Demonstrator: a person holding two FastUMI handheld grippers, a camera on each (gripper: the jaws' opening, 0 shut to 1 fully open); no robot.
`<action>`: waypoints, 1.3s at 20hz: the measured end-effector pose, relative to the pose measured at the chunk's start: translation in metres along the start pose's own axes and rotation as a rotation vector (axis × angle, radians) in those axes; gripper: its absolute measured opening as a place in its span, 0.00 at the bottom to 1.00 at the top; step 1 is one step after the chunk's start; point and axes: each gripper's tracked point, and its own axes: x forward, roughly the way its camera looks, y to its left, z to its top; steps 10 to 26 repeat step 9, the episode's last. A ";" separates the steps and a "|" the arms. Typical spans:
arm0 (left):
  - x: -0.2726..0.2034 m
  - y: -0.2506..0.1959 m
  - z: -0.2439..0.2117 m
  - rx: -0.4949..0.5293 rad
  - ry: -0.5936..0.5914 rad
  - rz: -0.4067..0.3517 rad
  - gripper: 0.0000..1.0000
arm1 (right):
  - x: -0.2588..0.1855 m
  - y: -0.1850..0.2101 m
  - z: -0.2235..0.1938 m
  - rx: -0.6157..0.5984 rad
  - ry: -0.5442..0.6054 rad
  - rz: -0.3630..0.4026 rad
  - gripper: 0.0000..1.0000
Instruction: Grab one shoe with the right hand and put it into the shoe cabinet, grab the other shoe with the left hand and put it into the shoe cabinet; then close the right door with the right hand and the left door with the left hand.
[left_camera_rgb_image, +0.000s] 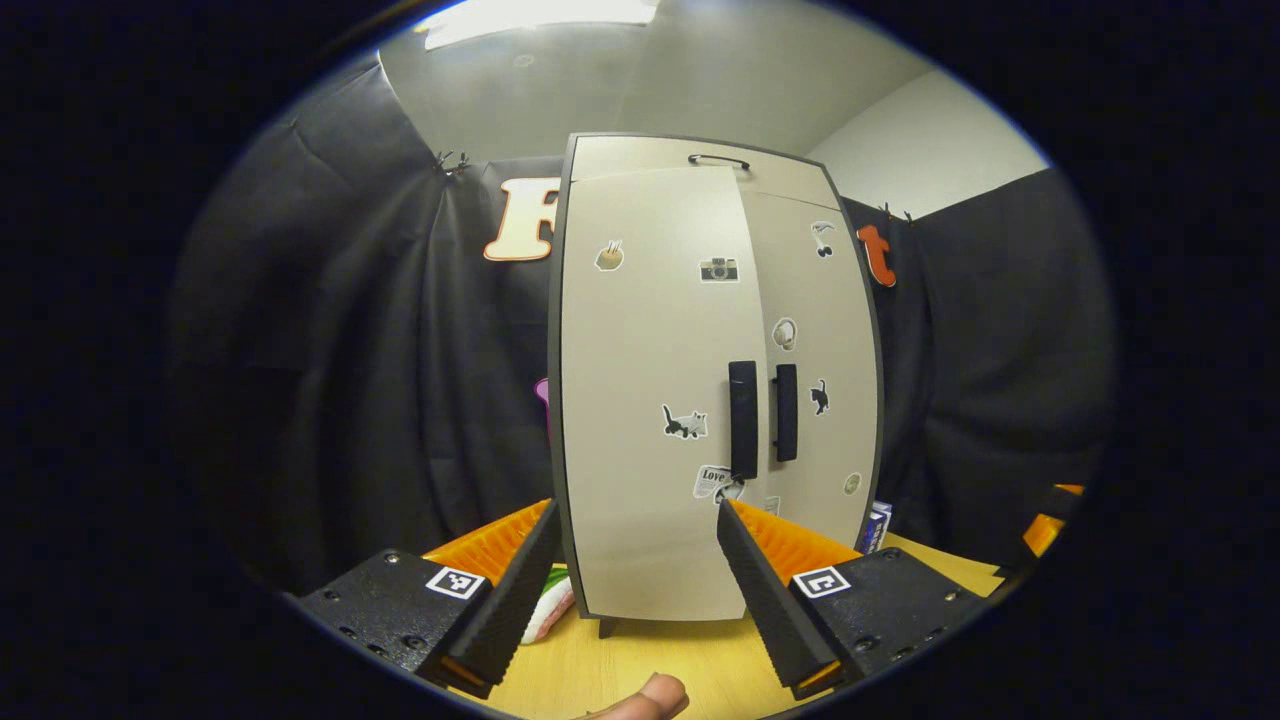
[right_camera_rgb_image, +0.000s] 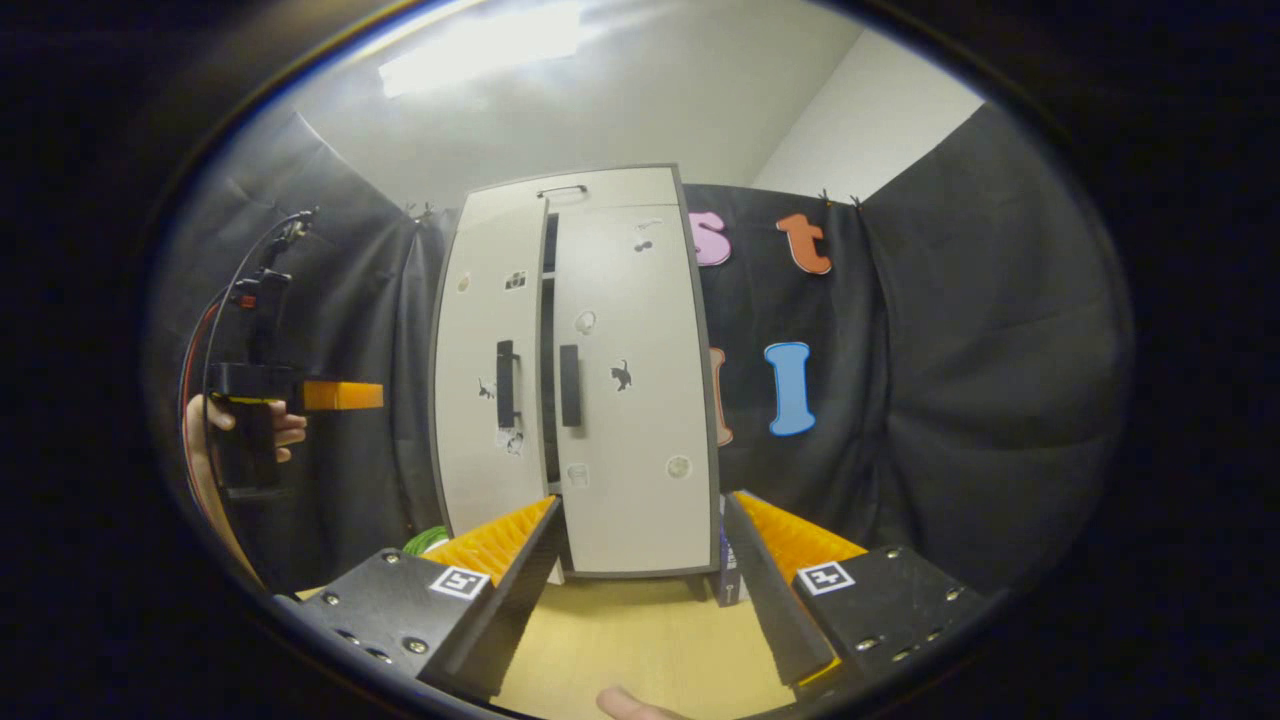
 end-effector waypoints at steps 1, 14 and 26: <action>-0.003 -0.002 -0.003 0.014 0.009 0.000 0.94 | -0.001 0.000 0.001 0.001 -0.003 0.002 0.96; -0.023 -0.019 -0.019 0.049 0.006 0.041 0.98 | 0.005 -0.008 0.005 0.033 -0.008 -0.027 0.94; -0.023 -0.019 -0.019 0.049 0.006 0.041 0.98 | 0.005 -0.008 0.005 0.033 -0.008 -0.027 0.94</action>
